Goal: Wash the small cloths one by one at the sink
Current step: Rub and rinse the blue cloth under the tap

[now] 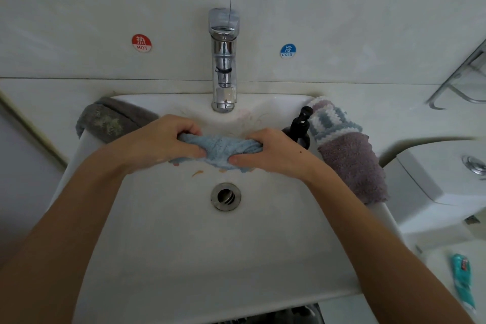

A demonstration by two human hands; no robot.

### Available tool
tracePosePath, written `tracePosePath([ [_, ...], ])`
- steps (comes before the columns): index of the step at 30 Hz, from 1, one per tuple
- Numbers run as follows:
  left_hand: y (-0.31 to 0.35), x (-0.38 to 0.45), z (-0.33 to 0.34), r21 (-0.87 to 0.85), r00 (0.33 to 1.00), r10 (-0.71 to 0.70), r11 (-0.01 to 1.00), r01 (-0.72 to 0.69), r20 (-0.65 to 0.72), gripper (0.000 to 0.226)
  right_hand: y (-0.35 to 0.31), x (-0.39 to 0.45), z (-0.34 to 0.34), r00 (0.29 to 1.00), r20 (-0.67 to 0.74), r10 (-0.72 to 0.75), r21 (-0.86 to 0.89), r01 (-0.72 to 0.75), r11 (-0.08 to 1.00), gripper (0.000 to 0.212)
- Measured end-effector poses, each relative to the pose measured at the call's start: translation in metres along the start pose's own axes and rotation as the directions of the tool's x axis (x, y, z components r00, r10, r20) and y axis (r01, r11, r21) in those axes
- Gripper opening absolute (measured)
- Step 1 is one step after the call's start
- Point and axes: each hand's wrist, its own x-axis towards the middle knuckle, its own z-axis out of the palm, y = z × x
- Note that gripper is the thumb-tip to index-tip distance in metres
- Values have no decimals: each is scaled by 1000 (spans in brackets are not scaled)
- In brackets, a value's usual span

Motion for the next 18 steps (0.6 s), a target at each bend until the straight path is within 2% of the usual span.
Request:
tracePosePath([
  [2,-1,1,0,-38,999,-9,999,7,-33,16,-1,1,0,999,21,34,137,-36,990,34],
  [4,-1,3,2,-108,998,-14,994,8,-56,18,-3,1,1,998,30,49,271,-56,961,22],
  [5,-2,4,4,-138,998,-25,990,17,-62,16,-4,1,2,998,41,47,373,-58,926,17],
  [7,-3,4,8,-180,997,-55,983,44,-58,13,-4,2,7,997,59,43,553,-69,830,20],
  [11,-4,5,14,-152,996,-58,987,47,-74,13,-5,2,11,996,37,84,583,-90,808,25],
  [14,-3,7,18,-134,994,-57,990,43,-97,11,-6,0,11,990,16,143,685,-115,720,21],
  [16,2,6,25,-101,995,-25,995,15,-100,6,-8,4,16,971,-107,216,696,-82,713,30],
  [18,7,8,40,-63,984,25,997,-36,-175,19,-9,10,23,917,-318,240,610,4,792,39],
])
